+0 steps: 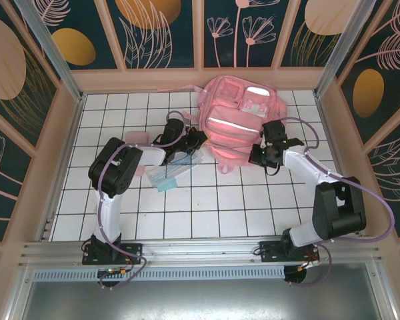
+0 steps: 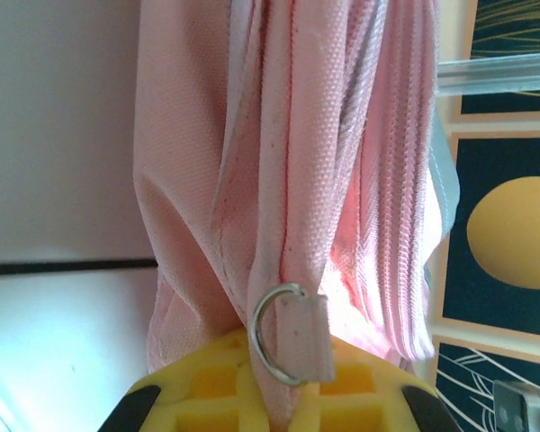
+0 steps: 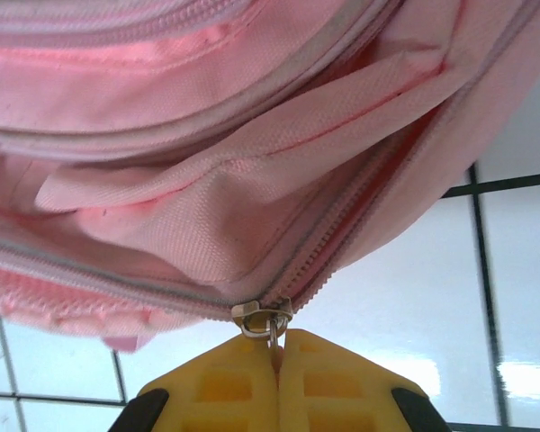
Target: Pack the student bag
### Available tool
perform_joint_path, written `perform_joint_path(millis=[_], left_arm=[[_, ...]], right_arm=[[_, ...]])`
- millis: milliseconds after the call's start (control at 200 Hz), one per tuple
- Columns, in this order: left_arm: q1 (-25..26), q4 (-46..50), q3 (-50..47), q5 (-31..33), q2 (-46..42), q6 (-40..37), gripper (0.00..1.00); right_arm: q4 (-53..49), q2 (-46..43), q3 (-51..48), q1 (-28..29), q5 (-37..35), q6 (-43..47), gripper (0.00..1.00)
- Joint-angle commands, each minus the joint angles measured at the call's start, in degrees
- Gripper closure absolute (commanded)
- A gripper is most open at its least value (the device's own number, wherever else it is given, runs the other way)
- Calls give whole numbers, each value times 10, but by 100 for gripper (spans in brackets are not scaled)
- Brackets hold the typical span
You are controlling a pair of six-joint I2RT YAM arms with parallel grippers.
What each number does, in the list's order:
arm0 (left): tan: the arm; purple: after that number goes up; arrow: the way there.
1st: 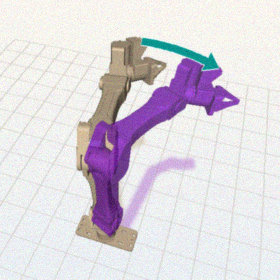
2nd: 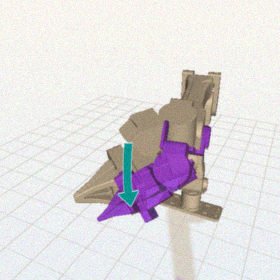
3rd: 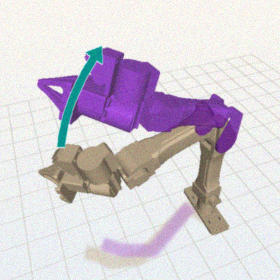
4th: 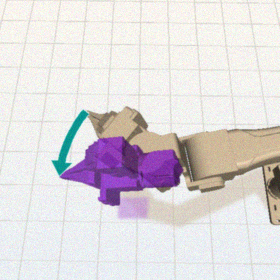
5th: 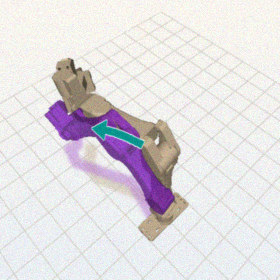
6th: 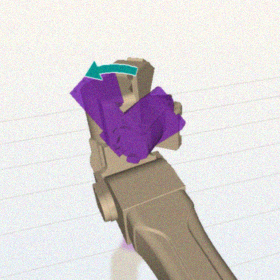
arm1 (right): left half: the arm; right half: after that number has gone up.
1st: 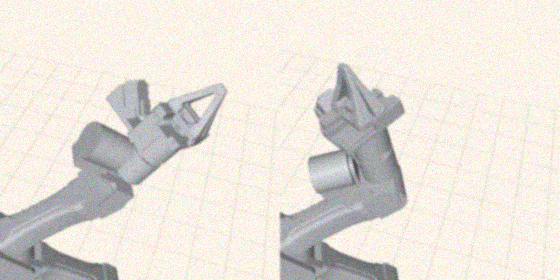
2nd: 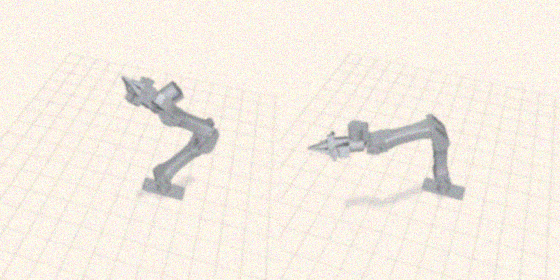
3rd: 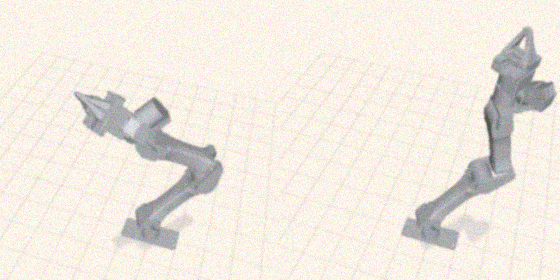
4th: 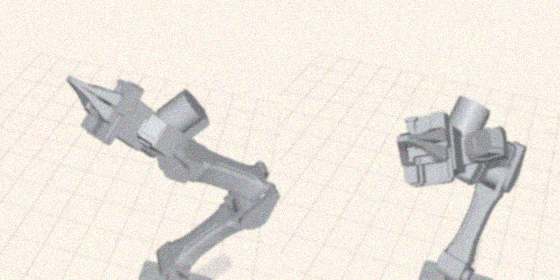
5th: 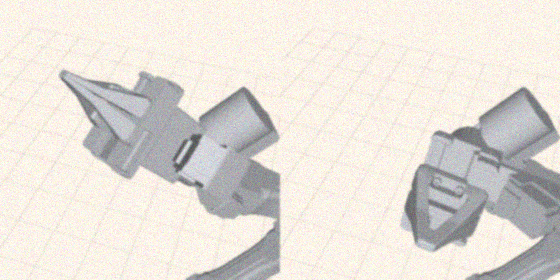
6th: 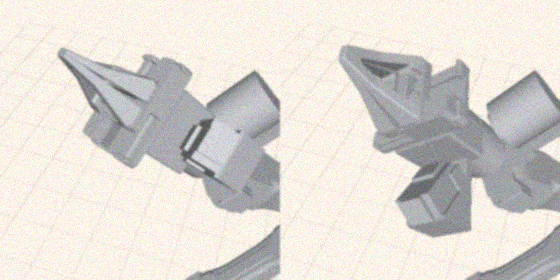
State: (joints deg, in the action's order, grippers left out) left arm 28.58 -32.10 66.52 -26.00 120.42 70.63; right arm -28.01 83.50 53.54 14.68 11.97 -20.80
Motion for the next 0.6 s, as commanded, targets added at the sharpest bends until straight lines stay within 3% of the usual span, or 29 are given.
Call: perform_joint_path(millis=[0,45,105,125,360,595], left_arm=[[-49,-1,52,64,25,-35,74],[-49,18,65,56,26,-37,46],[-49,38,62,51,14,-40,20],[-49,40,56,51,6,-40,16],[-49,11,-97,55,-125,4,12],[-39,-13,-198,78,-219,51,10]], right_arm=[[25,-3,-26,14,119,-34,100],[76,8,-31,31,159,-52,100],[141,30,-29,57,192,-78,100],[161,37,-26,65,201,-84,100],[298,141,67,120,251,-132,100],[315,167,131,125,273,-134,100]])
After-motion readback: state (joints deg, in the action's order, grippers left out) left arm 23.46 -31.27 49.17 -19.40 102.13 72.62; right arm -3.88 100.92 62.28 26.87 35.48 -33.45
